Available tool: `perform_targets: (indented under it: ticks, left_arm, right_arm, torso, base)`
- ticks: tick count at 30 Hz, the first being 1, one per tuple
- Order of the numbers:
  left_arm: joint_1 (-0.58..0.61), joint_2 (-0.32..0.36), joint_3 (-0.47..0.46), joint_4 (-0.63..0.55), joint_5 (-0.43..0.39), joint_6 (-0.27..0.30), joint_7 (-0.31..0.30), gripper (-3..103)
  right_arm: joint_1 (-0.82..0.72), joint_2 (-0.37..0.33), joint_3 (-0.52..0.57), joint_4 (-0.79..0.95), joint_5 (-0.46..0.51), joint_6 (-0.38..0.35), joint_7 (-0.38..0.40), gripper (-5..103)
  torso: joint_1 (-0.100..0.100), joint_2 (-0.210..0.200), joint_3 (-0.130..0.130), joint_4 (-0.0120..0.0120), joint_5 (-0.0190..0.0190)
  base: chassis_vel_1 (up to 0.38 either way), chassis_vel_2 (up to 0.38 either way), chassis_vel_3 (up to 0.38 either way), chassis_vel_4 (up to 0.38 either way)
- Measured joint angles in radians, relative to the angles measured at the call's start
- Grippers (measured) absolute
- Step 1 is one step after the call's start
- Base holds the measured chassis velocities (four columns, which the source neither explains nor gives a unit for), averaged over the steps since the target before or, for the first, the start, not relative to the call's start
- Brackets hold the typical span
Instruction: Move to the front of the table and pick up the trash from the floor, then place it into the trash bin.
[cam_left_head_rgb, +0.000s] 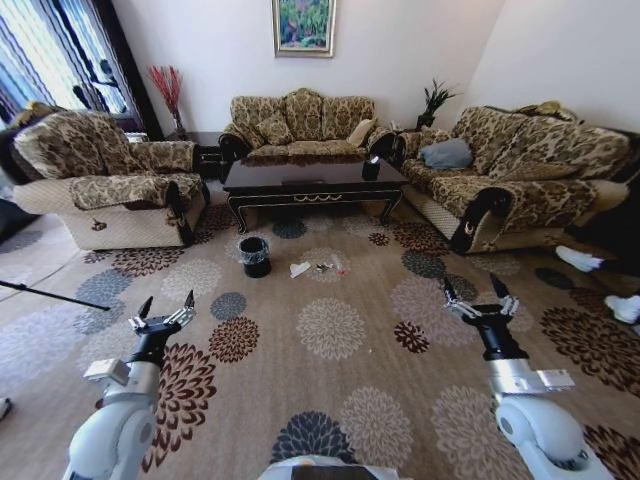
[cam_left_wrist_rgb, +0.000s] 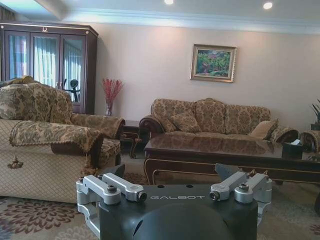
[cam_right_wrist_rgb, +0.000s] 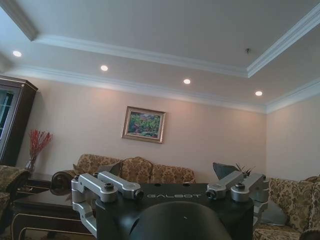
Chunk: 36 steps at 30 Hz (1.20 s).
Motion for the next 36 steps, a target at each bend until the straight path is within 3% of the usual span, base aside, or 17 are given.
perform_targets:
  ticks: [36]
  left_arm:
    - [-0.015,0.002,0.016,0.028,0.016,-0.01,0.011,100]
  right_arm:
    - [0.013,-0.001,-0.003,-0.025,-0.001,-0.001,0.013,100]
  torso:
    - [-0.069,-0.158,-0.088,0.0,0.0]
  base:
    - [0.0,0.0,0.0,0.0]
